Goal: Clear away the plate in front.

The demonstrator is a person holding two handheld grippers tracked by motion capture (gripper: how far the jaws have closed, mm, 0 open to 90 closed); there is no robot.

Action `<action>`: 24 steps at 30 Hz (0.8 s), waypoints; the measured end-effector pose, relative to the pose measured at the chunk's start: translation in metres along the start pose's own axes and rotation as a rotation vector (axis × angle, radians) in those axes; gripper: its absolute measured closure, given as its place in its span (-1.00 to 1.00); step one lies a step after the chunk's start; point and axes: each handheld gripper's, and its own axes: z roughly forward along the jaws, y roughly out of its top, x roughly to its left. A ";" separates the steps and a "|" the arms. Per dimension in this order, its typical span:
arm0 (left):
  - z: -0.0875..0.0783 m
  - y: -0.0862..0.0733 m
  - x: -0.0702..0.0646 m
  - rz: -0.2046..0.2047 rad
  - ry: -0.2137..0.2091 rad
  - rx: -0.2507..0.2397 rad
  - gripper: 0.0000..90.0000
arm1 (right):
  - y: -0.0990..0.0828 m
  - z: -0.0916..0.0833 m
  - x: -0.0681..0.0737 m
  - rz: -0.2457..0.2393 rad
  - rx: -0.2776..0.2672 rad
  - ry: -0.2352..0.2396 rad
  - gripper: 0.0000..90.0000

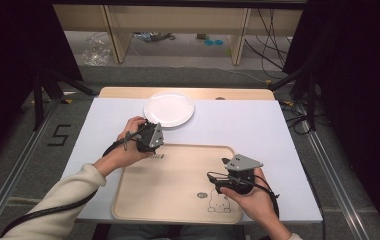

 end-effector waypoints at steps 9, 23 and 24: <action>0.033 0.002 0.020 0.007 -0.009 0.051 -0.19 | 0.000 0.000 0.000 0.003 0.000 0.000 -0.39; 0.079 0.001 0.029 0.091 -0.036 0.150 0.04 | -0.002 0.000 -0.002 0.011 -0.001 0.000 -0.39; 0.081 0.002 0.029 0.097 -0.037 0.151 0.06 | -0.002 0.000 -0.002 0.010 0.000 0.001 -0.39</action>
